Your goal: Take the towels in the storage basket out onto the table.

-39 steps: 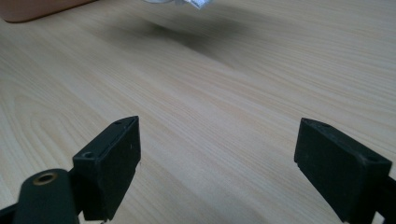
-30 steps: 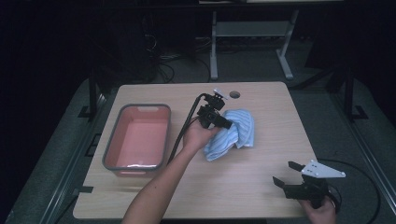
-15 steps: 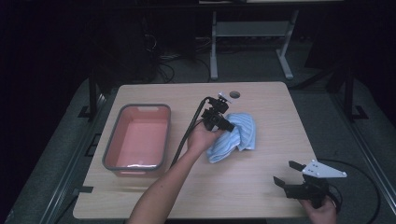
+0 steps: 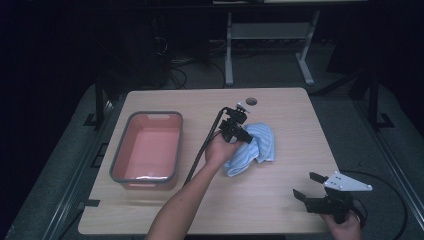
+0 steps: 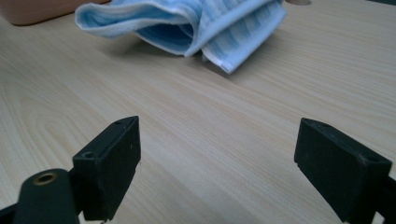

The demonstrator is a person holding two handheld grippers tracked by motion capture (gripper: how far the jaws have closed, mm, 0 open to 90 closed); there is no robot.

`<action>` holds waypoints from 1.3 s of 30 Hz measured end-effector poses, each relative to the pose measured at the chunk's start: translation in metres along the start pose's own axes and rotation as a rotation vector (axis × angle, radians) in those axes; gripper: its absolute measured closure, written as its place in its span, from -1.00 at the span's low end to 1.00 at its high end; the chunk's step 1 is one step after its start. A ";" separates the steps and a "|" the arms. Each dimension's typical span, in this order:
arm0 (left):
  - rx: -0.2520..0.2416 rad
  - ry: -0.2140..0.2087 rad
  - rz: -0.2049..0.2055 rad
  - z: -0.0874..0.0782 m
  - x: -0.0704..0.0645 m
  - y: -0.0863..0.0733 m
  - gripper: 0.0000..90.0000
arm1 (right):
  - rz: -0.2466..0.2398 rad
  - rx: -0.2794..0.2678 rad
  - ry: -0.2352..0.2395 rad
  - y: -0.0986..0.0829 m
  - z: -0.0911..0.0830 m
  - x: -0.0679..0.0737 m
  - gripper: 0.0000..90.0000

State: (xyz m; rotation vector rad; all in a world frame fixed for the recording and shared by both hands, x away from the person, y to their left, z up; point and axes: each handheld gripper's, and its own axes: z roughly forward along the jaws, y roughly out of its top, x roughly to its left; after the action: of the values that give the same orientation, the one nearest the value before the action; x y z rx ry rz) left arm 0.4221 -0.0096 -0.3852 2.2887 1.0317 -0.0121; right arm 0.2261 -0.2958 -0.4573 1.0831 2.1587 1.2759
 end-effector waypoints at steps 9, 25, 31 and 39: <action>0.030 0.010 0.019 0.013 -0.004 -0.004 0.57 | 0.004 0.001 0.002 -0.001 0.000 0.000 -0.69; -0.028 -0.042 -0.021 0.011 -0.005 -0.014 0.12 | 0.004 0.006 -0.007 -0.001 -0.002 0.001 -0.69; -0.048 -0.046 -0.010 0.001 -0.004 -0.021 -0.03 | 0.009 0.003 -0.010 0.000 -0.001 0.001 -0.69; -0.066 -0.051 0.013 -0.014 -0.003 -0.030 -0.12 | 0.007 0.013 -0.016 -0.001 -0.001 0.000 -0.69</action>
State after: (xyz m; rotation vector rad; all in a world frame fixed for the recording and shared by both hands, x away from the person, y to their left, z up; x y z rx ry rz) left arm 0.3962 0.0109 -0.3897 2.2237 0.9771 -0.0302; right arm 0.2253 -0.2963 -0.4578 1.1040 2.1557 1.2534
